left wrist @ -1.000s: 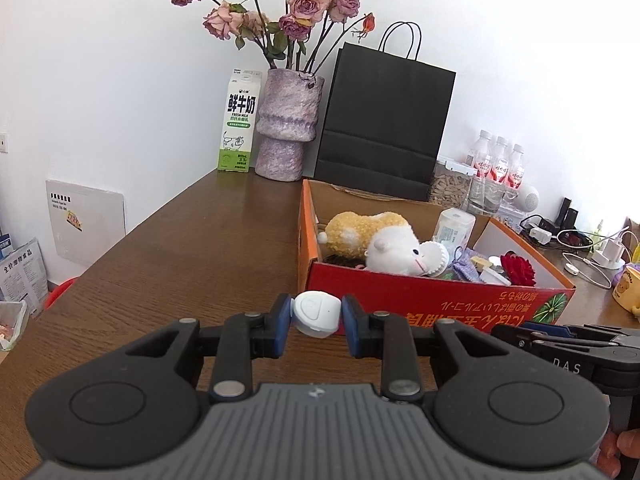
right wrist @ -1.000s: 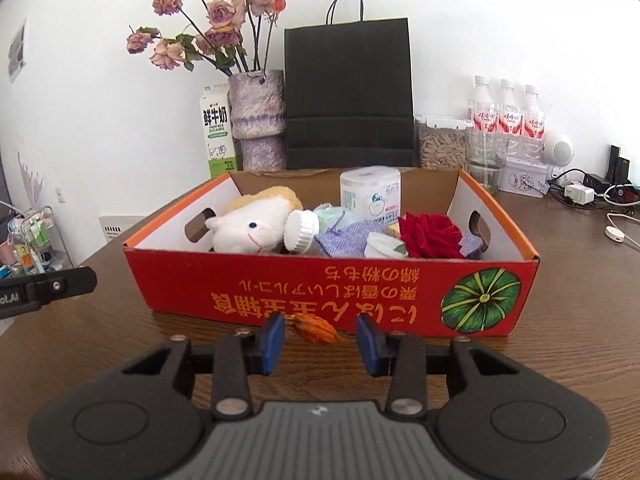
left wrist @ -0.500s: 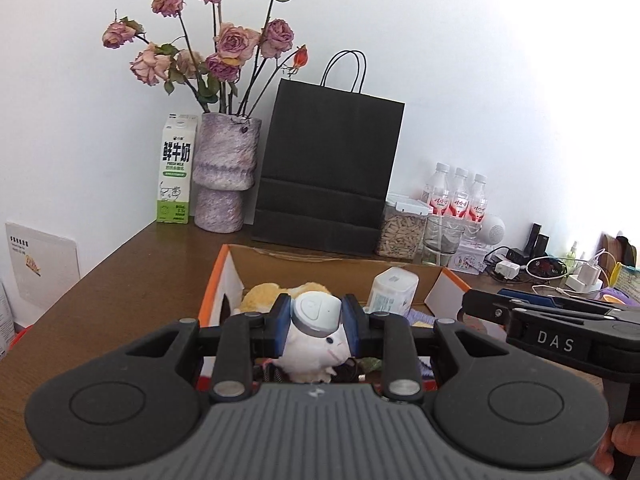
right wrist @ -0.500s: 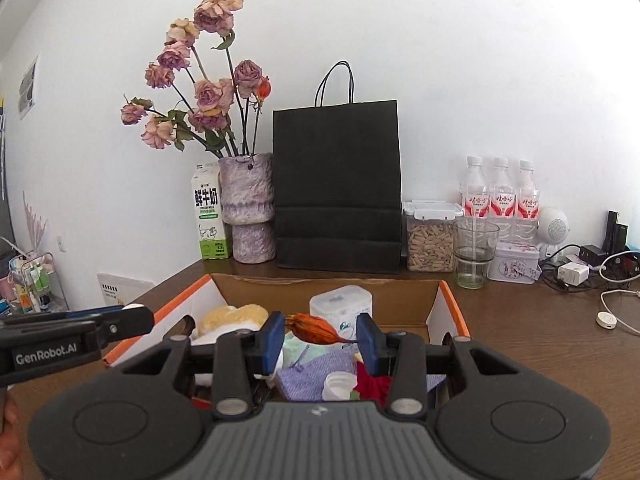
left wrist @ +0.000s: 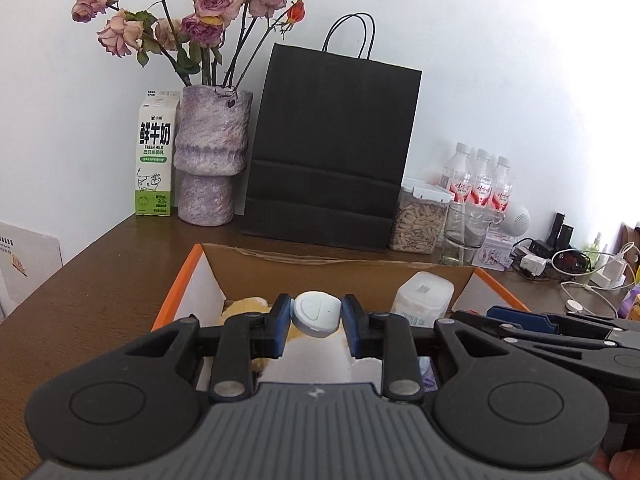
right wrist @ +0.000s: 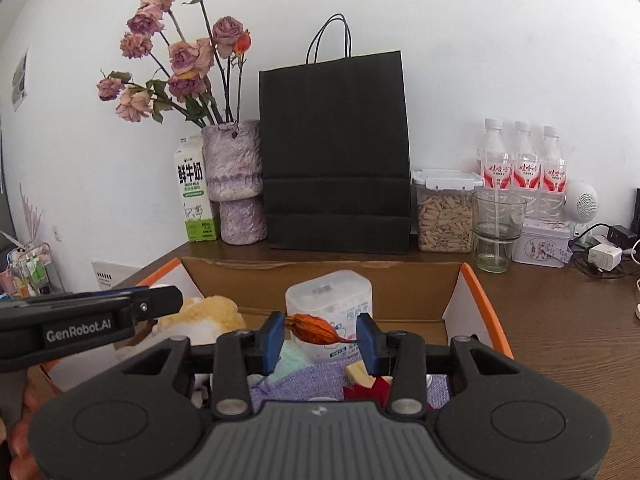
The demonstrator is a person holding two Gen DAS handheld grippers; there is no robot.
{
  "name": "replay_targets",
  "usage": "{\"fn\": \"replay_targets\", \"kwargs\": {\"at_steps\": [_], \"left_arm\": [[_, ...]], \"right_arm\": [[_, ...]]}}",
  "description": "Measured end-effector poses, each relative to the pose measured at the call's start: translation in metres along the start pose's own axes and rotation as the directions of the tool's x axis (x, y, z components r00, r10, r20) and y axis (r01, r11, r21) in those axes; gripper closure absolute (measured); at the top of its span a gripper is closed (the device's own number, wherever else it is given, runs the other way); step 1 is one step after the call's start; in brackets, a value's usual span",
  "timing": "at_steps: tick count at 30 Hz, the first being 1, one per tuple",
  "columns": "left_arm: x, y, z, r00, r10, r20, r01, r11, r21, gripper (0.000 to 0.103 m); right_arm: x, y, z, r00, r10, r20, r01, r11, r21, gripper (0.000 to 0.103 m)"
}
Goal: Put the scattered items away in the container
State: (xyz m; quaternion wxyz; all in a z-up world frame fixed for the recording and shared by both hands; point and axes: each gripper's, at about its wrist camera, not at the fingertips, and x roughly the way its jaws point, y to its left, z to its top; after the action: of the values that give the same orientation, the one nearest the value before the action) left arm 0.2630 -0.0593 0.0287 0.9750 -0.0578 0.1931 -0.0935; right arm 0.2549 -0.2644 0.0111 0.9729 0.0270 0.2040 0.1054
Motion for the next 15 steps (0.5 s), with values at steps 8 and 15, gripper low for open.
{"fn": "replay_targets", "kwargs": {"at_steps": [8, 15], "left_arm": [[-0.027, -0.002, -0.005, 0.982, 0.101, 0.158, -0.101, 0.995, -0.01, 0.0], [-0.034, -0.001, -0.006, 0.981, 0.099, 0.164, -0.094, 0.995, -0.037, 0.0]], "right_arm": [[-0.019, 0.001, -0.002, 0.996, -0.057, 0.065, 0.058, 0.998, -0.013, 0.0], [-0.028, 0.0, -0.001, 0.994, -0.069, 0.089, 0.071, 0.997, -0.019, 0.0]]}}
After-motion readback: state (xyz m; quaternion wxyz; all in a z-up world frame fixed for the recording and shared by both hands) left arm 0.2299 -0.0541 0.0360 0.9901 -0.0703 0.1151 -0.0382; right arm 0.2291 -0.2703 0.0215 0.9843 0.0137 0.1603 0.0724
